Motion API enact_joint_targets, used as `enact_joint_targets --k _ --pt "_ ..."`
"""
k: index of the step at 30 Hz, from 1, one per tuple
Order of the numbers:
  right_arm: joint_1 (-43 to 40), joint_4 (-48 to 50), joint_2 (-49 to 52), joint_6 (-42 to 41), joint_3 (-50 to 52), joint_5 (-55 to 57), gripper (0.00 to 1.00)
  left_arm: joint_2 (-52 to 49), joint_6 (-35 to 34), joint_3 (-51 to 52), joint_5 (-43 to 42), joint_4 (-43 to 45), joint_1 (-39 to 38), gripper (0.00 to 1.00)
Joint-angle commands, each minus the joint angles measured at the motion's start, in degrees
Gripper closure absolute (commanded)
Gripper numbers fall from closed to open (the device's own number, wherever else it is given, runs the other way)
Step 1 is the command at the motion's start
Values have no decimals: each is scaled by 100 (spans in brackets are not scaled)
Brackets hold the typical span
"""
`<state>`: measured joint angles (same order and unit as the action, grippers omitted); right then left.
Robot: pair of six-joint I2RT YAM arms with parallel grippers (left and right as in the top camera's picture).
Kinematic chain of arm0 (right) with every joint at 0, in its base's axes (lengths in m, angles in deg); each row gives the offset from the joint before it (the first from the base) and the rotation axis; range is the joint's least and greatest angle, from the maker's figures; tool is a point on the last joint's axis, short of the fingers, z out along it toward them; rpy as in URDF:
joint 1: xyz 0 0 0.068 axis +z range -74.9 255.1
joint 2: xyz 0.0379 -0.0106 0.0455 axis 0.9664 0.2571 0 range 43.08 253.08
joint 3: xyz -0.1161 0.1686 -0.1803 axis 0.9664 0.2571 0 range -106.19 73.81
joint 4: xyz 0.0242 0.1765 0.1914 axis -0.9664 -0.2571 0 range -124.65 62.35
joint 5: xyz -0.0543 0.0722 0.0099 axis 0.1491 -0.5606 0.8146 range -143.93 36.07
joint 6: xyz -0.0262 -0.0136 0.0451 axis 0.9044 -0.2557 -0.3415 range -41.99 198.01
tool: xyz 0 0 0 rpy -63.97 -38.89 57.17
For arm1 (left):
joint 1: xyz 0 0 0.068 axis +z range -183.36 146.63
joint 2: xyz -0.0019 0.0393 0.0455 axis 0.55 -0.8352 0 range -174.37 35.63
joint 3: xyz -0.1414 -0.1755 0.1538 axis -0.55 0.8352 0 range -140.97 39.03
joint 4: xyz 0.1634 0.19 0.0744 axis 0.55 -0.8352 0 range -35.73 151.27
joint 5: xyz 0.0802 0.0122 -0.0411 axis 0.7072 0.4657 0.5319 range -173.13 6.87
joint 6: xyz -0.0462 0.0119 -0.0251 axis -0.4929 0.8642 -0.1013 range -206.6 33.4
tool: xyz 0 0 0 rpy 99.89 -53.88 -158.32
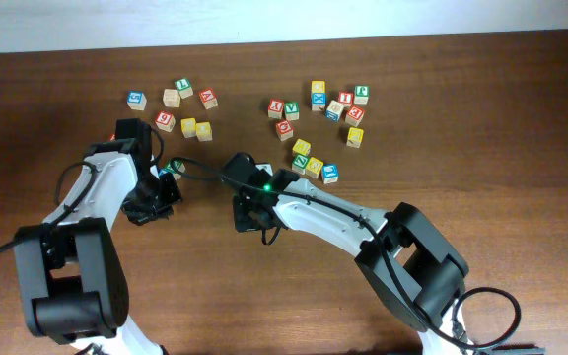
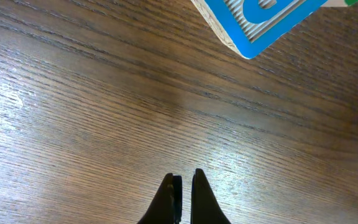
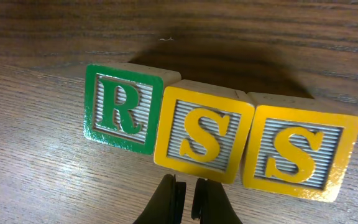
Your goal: Spell out RSS
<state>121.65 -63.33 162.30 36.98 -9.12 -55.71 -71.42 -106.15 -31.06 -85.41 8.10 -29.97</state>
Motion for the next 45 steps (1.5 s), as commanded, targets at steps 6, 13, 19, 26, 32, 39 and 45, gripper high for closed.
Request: enact_joint_targets --k 6,13,19,26,32,39,45 --pt "0 20 52 -37 -96 212 96 151 -76 -87 57 -11 13 100" --pt "0 66 55 -39 -96 249 96 151 -76 -87 59 -11 13 99" --pt "0 81 52 -37 -96 251 96 151 -76 -87 59 -11 13 99" --pt "0 83 52 -39 -96 245 96 151 -76 -87 59 -11 13 99" --pt "0 87 52 -39 -98 227 96 151 -76 -87 59 -9 13 99" --pt "-7 37 -70 28 -177 -15 96 151 -76 -87 59 -9 13 97" --pt "-101 -640 -474 332 -625 -72 96 151 -76 -87 57 -9 13 96"
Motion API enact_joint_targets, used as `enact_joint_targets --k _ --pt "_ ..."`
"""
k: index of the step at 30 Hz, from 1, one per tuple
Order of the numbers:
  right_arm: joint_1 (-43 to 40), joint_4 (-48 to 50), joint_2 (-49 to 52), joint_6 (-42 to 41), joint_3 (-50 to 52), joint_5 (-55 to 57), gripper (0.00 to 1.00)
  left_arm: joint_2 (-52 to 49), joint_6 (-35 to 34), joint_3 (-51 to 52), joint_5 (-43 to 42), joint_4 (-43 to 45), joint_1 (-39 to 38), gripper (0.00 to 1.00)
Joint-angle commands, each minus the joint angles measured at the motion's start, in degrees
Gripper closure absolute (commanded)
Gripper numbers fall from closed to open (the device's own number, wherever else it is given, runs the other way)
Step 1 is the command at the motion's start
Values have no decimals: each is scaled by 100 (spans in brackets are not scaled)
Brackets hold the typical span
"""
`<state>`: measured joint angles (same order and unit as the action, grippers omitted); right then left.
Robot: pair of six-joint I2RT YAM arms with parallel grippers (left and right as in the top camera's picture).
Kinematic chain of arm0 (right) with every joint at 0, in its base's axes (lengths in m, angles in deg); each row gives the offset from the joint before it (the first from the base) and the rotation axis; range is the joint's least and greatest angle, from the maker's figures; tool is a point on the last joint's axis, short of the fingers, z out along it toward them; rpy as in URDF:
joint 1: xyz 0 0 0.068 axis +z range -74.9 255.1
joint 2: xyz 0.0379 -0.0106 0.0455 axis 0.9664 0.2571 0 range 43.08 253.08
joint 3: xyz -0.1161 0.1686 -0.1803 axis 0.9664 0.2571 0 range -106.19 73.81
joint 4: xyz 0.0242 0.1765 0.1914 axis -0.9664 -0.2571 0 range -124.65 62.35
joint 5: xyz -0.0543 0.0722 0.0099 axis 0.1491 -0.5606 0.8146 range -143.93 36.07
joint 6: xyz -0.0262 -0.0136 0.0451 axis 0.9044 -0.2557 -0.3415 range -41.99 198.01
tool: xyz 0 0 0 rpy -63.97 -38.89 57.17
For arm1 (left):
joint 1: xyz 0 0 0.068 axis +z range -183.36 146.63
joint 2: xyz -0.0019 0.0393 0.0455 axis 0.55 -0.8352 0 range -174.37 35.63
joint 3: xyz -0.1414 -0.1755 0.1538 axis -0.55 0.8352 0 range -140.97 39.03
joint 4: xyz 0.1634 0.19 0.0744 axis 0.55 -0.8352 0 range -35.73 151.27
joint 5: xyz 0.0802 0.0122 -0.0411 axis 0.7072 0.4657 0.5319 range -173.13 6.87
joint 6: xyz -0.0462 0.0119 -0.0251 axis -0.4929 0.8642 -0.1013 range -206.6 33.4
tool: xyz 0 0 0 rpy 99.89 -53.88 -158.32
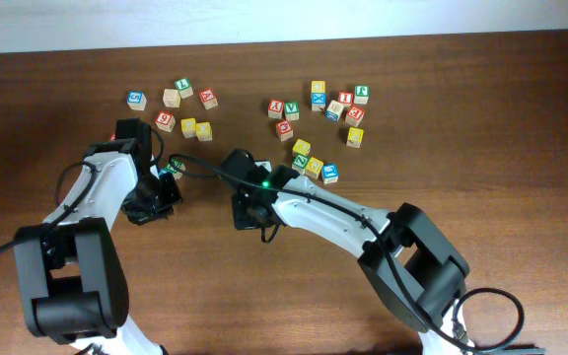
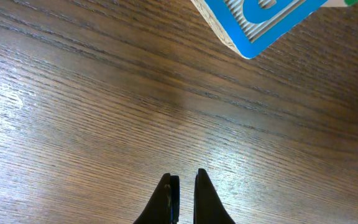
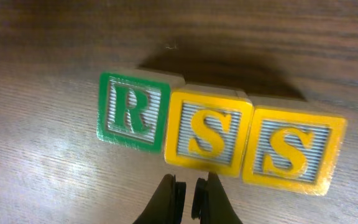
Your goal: Spell out RSS
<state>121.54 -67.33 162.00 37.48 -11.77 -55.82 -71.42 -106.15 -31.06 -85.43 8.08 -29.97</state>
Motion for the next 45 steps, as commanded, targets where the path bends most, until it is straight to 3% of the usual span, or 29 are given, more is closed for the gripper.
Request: enact_joint_targets --k 1,6,9,12,18,29,35,45 --pt "-151 -428 -503 284 -450 -35 96 151 -76 -87 59 -9 13 96" --pt "-796 -1440 -678 280 -713 -24 96 151 20 -87 -249 -4 0 100" --pt "-1270 -1961 -605 310 -710 -52 96 146 518 -83 -946 151 -149 100" --pt "-1508 -2024 -498 584 -614 -297 96 131 518 -79 -1082 361 -448 100" --pt "-1517 -1425 -365 581 -81 -581 96 92 350 -79 -1032 815 -1102 100" --pt "-1495 -157 -308 479 564 -1204 96 -151 153 -76 -1060 1071 -1226 100" --pt "-1495 -96 -299 448 586 -1207 96 -498 160 -76 -1530 1099 -1266 100" --pt "-1412 173 52 339 592 -1502 96 -568 160 -76 -1556 1075 -1327 100"
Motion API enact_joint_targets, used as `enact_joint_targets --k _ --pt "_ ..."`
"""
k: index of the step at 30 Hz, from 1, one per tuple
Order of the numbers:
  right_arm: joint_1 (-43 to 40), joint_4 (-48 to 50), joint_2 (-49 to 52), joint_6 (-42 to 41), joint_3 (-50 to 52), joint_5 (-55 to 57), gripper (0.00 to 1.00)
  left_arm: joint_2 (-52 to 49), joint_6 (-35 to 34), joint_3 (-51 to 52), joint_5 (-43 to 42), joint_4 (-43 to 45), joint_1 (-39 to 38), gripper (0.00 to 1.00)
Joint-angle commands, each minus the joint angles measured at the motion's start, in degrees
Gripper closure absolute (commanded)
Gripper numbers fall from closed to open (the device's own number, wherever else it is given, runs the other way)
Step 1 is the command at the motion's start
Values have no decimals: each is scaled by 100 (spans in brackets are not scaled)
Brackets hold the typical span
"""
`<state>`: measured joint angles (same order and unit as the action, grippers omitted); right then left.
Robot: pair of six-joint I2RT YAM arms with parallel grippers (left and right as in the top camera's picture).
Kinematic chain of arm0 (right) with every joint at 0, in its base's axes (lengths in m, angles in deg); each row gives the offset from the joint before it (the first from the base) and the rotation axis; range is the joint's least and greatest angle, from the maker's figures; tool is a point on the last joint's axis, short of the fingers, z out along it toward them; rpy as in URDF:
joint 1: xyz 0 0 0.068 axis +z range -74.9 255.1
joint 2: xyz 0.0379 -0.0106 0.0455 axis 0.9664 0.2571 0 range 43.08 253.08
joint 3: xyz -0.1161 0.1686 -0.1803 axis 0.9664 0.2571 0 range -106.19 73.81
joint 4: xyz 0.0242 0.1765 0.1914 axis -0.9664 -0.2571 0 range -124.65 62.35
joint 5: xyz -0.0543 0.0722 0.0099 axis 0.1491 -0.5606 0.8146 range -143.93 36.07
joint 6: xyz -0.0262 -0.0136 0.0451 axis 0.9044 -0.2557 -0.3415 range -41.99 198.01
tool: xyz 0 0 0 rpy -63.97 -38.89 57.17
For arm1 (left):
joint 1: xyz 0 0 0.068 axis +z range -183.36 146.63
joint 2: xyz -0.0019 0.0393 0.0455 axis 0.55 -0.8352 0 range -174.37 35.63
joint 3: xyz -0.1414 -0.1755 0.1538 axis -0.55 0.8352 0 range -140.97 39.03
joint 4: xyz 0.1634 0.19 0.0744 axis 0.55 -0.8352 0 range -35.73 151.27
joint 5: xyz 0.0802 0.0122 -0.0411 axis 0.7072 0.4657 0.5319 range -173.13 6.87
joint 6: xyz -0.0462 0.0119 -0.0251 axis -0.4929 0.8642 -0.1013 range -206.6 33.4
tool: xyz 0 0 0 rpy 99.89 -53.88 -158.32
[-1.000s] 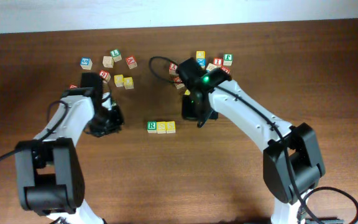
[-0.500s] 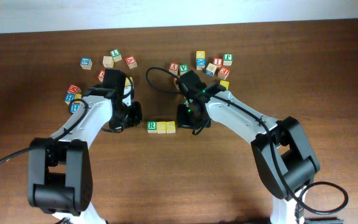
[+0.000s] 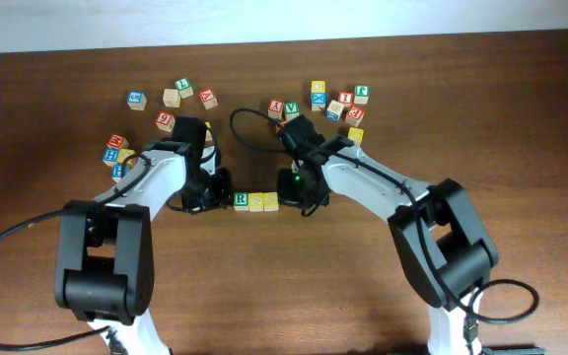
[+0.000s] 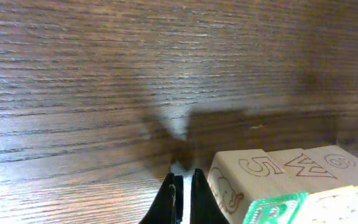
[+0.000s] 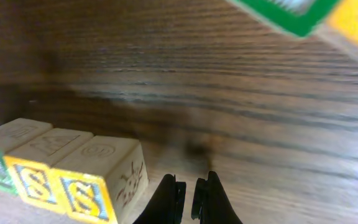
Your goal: Spell out RSS
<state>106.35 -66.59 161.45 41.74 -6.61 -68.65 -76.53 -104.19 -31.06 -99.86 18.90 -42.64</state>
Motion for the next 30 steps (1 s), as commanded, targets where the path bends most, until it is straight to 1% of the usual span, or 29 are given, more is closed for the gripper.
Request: enact_joint_targets --k 1,4,16,18,21,22,27,30 --pt "136 157 107 -87 76 -278 96 -57 -37 -76 -116 -9 -59 100" --pt "203 238 107 -197 76 -330 96 -57 -37 -76 -116 -13 -92 100" --pt "275 380 105 -192 74 -260 96 -57 -31 -76 -107 -35 -179 100" --pt "275 358 103 -195 72 -181 96 -55 103 -79 -85 -35 -179 100" --pt "275 85 94 -188 42 114 96 -55 181 -83 435 -140 -133 100" --pt "275 -142 94 -190 -17 315 96 -55 181 -103 640 -240 -66 100" --pt "280 -905 74 -144 -382 415 96 -55 184 -127 715 -411 264 100" --pt "343 -1108 72 24 -420 0 96 -55 181 -127 717 -468 457 100"
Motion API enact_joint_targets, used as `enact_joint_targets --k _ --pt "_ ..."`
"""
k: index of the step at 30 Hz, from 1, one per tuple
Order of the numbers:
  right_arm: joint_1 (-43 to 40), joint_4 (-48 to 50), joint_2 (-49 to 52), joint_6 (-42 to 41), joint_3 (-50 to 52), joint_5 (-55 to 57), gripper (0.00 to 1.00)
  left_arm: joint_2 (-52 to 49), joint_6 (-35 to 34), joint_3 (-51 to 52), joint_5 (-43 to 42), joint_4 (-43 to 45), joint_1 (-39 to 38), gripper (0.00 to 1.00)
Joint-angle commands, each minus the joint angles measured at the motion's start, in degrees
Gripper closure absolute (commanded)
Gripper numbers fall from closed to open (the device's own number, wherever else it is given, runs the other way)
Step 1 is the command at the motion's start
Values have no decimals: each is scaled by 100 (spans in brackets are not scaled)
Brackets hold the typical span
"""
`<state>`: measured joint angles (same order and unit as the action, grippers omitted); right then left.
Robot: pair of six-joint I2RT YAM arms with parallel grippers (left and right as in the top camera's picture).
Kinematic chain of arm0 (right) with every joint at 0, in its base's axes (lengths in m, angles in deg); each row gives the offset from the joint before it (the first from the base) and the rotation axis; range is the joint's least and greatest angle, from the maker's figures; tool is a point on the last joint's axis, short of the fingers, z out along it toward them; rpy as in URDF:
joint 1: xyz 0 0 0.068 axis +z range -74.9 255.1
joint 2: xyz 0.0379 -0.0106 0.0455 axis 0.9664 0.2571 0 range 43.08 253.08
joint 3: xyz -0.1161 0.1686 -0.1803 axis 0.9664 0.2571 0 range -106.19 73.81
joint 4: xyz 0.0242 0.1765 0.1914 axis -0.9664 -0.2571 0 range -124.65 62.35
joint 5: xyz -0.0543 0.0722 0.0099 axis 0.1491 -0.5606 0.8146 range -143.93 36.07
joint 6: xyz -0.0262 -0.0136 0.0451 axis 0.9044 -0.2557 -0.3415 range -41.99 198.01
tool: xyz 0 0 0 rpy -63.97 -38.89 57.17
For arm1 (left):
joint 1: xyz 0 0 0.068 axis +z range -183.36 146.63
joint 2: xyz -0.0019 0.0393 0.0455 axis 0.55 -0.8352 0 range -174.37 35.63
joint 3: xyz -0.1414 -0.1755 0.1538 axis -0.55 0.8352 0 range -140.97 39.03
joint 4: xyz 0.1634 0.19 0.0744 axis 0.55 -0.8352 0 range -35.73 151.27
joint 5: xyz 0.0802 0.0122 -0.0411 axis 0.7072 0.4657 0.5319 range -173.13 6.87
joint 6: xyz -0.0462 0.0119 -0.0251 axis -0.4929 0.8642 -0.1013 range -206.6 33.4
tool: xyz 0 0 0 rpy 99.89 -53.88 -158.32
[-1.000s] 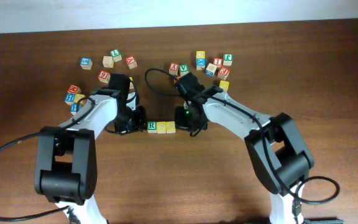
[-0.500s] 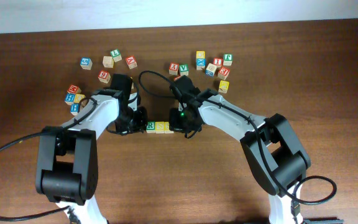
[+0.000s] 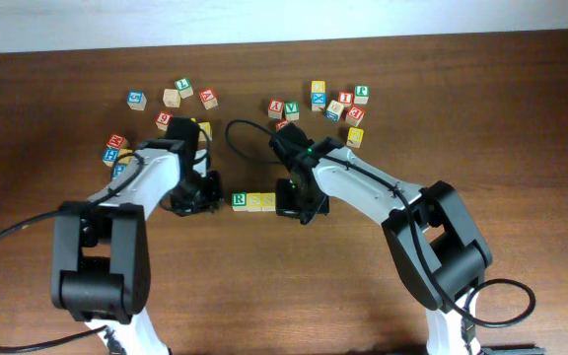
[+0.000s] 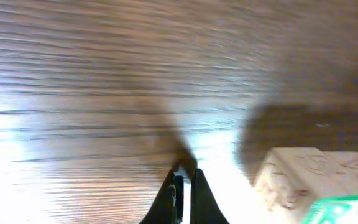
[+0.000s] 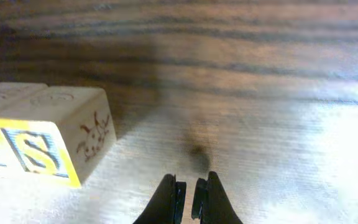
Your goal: Spell out RSS
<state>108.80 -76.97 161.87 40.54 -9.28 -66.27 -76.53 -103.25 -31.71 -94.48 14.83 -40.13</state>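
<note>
Three blocks stand in a row at mid-table: a green R block (image 3: 239, 200), then a yellow S block (image 3: 253, 201) and a second yellow S block (image 3: 267, 202). My left gripper (image 3: 210, 197) is low by the table just left of the R block, shut and holding nothing (image 4: 185, 186); the R block's side (image 4: 303, 177) shows at the lower right of its view. My right gripper (image 3: 289, 204) sits just right of the last S block (image 5: 42, 146), fingers nearly together with nothing between them (image 5: 189, 191).
Loose letter blocks lie in clusters at the back left (image 3: 171, 97), the far left (image 3: 114, 151) and the back right (image 3: 333, 104). A black cable (image 3: 233, 133) loops behind the row.
In the left wrist view the R block sits farther right, so my left gripper has drawn a little away from it. My right gripper is lower beside the last S. The row stands as before.
At first my right gripper hung over the finished R-S-S row, looking down on it, while my left stood off to the left by a blue block. Later both grippers were down at the row's two ends, shut and empty, as they are now.
</note>
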Motion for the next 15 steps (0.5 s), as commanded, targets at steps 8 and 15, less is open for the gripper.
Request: enact_joint_targets --k 8,15 --pt "570 177 63 -66 -151 -103 95 -55 85 -61 302 -127 444 87" --pt "643 354 66 -168 -146 111 95 -55 85 -61 391 -205 444 76"
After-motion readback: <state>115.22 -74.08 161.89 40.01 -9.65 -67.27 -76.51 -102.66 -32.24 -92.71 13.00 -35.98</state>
